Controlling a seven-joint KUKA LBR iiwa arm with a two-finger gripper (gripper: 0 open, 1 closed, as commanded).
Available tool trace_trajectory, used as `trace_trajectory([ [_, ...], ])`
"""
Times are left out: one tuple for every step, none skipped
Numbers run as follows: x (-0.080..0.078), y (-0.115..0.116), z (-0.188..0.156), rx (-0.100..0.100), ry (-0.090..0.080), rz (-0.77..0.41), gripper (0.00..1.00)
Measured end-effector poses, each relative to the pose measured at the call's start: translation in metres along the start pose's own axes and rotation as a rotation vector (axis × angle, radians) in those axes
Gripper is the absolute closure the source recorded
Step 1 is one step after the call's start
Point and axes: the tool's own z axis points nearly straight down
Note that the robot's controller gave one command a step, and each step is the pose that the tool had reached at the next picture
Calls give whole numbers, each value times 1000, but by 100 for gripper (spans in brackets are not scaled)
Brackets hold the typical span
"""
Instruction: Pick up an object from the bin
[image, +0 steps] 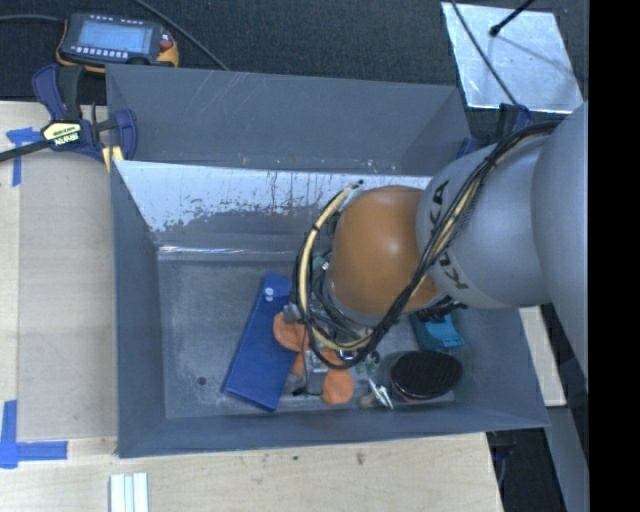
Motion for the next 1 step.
trace_trajectory([
  [0, -17, 17, 1, -3, -14, 100],
])
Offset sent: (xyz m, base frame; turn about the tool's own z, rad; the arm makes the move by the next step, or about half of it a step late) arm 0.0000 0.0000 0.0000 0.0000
